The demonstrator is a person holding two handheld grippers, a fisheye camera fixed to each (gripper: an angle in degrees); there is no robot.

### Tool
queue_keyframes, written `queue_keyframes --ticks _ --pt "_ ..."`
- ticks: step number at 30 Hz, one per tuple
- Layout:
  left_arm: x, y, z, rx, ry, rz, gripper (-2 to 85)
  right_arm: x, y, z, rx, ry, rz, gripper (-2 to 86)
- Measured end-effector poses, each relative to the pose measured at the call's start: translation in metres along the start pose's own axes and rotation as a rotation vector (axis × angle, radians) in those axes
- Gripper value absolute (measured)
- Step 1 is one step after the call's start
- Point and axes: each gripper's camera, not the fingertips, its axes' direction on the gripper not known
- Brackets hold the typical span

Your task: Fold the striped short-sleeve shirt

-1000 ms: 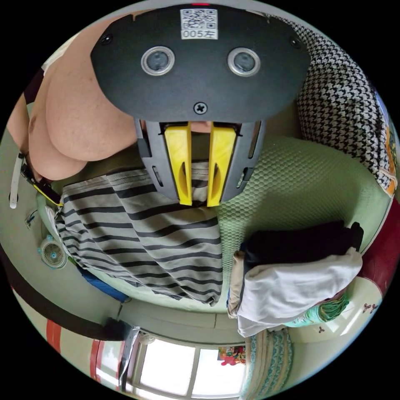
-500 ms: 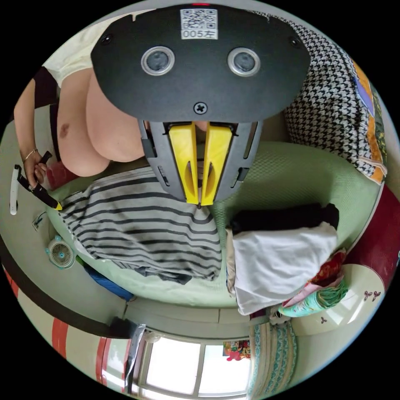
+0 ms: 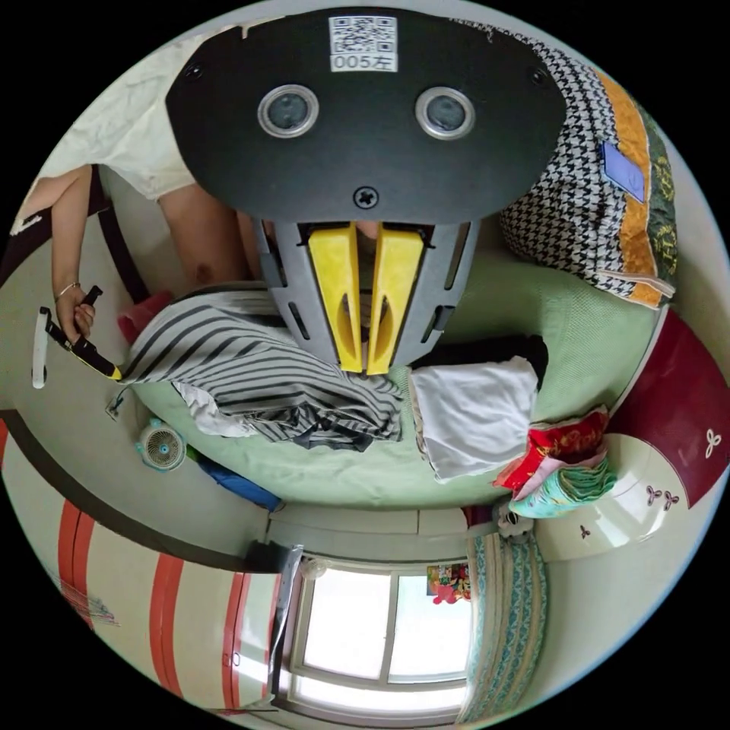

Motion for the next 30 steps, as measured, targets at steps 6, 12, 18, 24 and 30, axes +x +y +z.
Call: queue_keyframes --ticks 6,12,18,24,30 --pt "-0.009 0.048 -0.039 -0.061 0.089 -0.083 0.5 0.017 0.035 -0.041 -0.042 0.030 0.056 -0.9" --pt "-0.013 0.071 -0.061 -0.087 0.111 -0.125 0.7 0.014 0.042 -0.061 -0.076 0.058 0.010 -1.0" --pt "-0.016 0.068 -0.082 -0.045 0.095 -0.119 0.6 0.007 0.037 -0.079 -0.044 0.080 -0.001 -1.1" --pt "-0.025 0.072 -0.088 -0.056 0.106 -0.133 0.4 0.014 0.043 -0.086 -0.069 0.062 0.029 -1.2" --pt "-0.035 0.071 -0.105 -0.016 0.109 -0.121 0.2 0.012 0.049 -0.109 -0.039 0.066 -0.011 -1.4"
